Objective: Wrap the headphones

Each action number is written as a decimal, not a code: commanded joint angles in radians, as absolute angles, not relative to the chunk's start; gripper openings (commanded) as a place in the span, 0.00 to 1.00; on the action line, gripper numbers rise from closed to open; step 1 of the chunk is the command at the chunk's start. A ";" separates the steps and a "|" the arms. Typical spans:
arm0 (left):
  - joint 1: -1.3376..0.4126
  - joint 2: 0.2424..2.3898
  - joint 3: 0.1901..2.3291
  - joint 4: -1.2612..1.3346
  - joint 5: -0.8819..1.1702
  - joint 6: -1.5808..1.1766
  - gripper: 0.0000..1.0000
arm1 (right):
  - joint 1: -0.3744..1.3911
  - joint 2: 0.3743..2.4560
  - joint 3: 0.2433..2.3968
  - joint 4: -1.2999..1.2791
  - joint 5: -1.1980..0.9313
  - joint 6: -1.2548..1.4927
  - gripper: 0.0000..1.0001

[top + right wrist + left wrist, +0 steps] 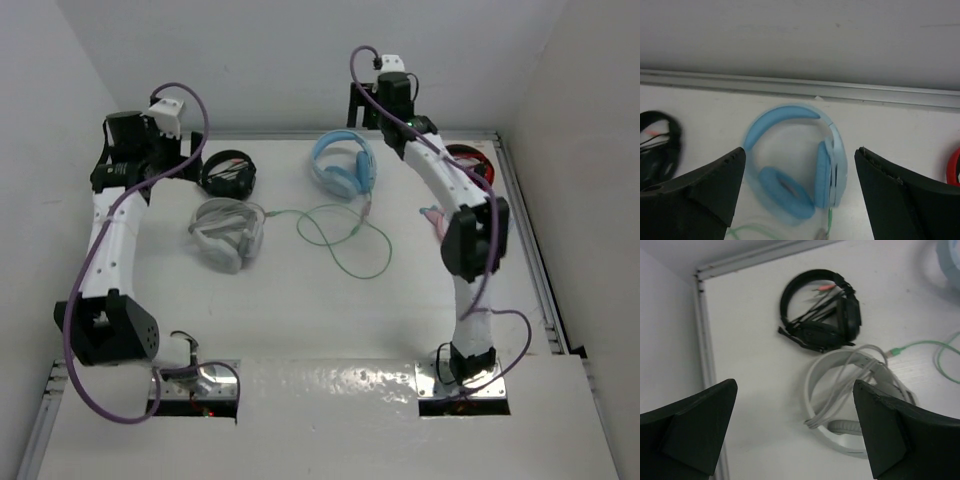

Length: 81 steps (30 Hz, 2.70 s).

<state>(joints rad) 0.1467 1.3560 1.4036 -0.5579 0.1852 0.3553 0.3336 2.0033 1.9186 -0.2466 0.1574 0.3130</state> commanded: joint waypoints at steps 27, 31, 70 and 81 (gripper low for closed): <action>0.107 1.522 1.592 -0.681 0.497 0.319 0.90 | 0.325 2.084 1.681 -0.150 0.293 0.092 0.00; -0.029 1.575 1.770 -0.753 0.486 0.324 0.89 | 0.331 1.912 1.617 -0.228 0.229 -0.067 0.00; -0.447 1.479 1.612 -0.759 0.304 0.114 0.00 | 0.626 1.301 1.336 -0.236 0.083 0.008 0.99; -0.285 1.445 1.575 -0.684 0.485 0.054 0.00 | 0.600 1.158 1.152 -0.071 -0.059 -0.008 0.95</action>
